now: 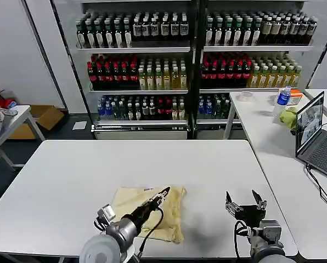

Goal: Fold and organize the clothes.

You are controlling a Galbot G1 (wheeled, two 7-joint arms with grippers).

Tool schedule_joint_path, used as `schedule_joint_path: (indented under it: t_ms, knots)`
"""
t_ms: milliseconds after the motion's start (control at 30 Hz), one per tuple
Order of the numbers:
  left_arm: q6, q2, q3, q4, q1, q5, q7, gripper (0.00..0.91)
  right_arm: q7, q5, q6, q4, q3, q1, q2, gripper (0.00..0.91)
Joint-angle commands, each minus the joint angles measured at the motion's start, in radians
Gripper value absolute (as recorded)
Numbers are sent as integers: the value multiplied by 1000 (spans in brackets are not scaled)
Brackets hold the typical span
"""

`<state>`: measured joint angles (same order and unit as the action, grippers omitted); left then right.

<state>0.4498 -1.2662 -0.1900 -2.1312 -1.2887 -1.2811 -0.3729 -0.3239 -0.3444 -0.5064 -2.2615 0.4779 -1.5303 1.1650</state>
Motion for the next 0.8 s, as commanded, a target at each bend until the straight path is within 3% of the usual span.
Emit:
schedule_joint_path:
  t_ms: [33,367,633,800]
  knots:
    - [12,21,-45,-193,-129,37,8,907,0,-2,0,0,-5,3,2,907]
    - [8,248,-409,-49,-192,162,24,907,3,10,6,7,-24,6,23,907]
    - [69,277,-438,47,-184,208,88,907,3,17,9,16,-25,3,33,907]
    - [128,265,-399,75,-170,130,112,907,3,24,11,11,-14,-10,35,907]
